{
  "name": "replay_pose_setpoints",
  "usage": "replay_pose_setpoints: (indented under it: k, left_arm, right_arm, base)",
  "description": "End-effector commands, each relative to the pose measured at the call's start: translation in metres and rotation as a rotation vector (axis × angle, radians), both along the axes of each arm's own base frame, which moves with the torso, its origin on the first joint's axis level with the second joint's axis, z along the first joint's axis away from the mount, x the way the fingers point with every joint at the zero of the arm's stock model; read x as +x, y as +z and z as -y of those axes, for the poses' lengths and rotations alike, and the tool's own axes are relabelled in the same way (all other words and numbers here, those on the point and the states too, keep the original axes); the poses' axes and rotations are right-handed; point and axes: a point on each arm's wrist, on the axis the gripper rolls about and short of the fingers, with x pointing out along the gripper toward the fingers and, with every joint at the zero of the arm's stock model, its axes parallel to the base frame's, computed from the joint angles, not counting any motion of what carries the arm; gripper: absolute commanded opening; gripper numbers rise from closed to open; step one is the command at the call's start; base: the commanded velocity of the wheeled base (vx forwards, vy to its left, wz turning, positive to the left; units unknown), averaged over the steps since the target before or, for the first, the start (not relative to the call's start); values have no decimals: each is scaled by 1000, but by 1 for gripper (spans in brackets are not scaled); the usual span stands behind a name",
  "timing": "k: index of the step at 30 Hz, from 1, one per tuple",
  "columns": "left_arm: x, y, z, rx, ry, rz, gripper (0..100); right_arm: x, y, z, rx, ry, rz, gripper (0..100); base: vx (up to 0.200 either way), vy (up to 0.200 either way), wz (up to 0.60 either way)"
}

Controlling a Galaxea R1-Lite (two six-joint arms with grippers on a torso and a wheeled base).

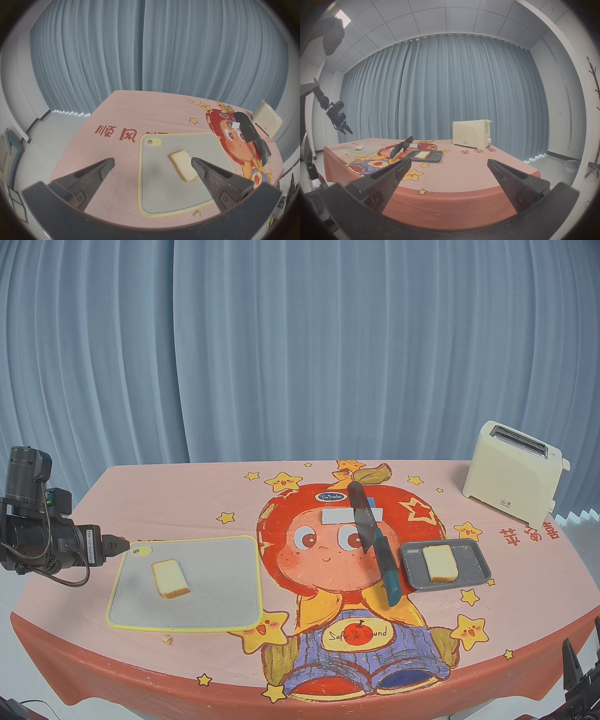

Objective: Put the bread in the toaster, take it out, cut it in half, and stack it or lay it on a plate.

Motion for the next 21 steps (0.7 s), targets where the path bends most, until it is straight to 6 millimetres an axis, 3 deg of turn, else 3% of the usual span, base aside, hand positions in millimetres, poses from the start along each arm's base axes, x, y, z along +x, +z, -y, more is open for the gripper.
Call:
replay_pose_setpoints:
  k: [1,8,15,21]
  left_arm:
    - [5,-8,0,5,1,-33,100]
    - [15,-25,11,64,6,-96,100]
    - [22,-29,28,58,-23,-107,100]
    - [31,-38,31,96,29,-136,100]
  right_arm:
    - [0,-4,0,0,2,1,100]
    - [0,-4,0,0,2,1,100]
    - [0,-4,0,0,0,1,100]
    - [0,-4,0,0,2,1,100]
  base:
    - [0,0,0]
    - [0,0,0]
    - [0,0,0]
    - [0,0,0]
